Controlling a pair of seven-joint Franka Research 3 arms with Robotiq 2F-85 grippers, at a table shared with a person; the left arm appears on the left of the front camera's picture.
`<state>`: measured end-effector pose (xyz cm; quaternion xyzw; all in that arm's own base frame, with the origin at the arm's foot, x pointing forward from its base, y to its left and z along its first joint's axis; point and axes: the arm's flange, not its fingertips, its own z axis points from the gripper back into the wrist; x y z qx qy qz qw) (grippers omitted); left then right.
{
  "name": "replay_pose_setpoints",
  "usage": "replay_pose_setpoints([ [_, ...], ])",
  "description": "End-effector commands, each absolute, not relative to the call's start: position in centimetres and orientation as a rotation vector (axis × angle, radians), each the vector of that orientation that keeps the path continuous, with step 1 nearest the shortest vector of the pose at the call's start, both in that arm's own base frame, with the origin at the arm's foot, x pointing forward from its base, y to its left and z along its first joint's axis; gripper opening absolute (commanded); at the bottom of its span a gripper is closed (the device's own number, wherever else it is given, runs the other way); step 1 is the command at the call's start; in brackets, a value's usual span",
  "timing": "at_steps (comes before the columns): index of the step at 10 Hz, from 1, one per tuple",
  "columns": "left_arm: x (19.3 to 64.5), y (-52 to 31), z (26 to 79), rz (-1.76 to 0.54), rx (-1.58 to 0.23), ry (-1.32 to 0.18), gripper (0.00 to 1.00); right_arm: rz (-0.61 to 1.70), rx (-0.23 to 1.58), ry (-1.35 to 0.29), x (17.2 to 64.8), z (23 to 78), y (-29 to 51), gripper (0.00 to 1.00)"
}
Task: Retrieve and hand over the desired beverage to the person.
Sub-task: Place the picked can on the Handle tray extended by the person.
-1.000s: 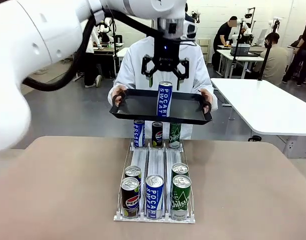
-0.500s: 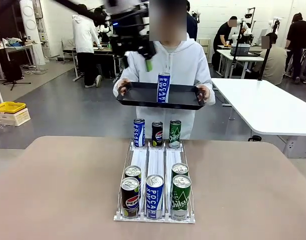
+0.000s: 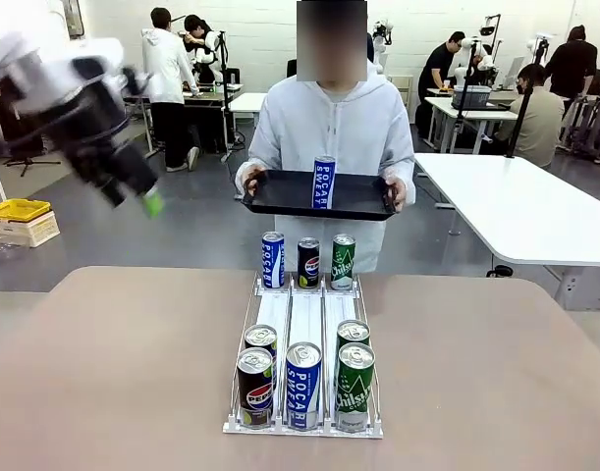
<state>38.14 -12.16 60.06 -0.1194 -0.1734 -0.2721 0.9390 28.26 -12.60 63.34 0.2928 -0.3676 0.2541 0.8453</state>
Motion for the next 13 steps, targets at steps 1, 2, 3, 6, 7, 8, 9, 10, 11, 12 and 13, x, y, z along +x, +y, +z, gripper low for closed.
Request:
replay_pose_setpoints([
  [1, 33.5, -11.9, 57.2, -0.51, -0.21, -0.404, 1.0, 0.548, 0.648, -0.793, 28.5, 63.6, -12.6, 1.0],
  [2, 33.4, -11.0, 56.8, -0.483, -0.207, -0.423, 1.0, 0.548, 0.648, -0.793, 28.5, 63.6, -12.6, 1.0],
  [3, 33.6, -10.9, 57.2, -0.461, -0.207, -0.421, 1.0, 0.548, 0.648, -0.793, 28.5, 63.6, -12.6, 1.0],
  [6, 32.9, -10.4, 56.5, -0.475, -0.219, -0.408, 1.0, 0.548, 0.648, -0.793, 28.5, 63.6, -12.6, 1.0],
  [7, 32.9, -10.4, 56.5, -0.475, -0.219, -0.408, 1.0, 0.548, 0.648, -0.793, 28.5, 63.6, -12.6, 1.0],
  [8, 32.9, -10.4, 56.5, -0.475, -0.219, -0.408, 1.0, 0.548, 0.648, -0.793, 28.5, 63.6, -12.6, 1.0],
  [9, 32.9, -10.4, 56.5, -0.475, -0.219, -0.408, 1.0, 0.548, 0.648, -0.793, 28.5, 63.6, -12.6, 1.0],
  [10, 32.9, -10.4, 56.5, -0.475, -0.219, -0.408, 1.0, 0.548, 0.648, -0.793, 28.5, 63.6, -12.6, 1.0],
  [11, 32.9, -10.4, 56.5, -0.475, -0.219, -0.408, 1.0, 0.548, 0.648, -0.793, 28.5, 63.6, -12.6, 1.0],
  [12, 33.2, -10.7, 56.7, -0.469, -0.225, -0.405, 1.0, 0.548, 0.648, -0.793, 28.5, 63.6, -12.6, 1.0],
  [13, 33.4, -7.7, 58.4, -0.562, -0.33, -0.442, 1.0, 0.548, 0.648, -0.793, 28.5, 63.6, -12.6, 1.0],
])
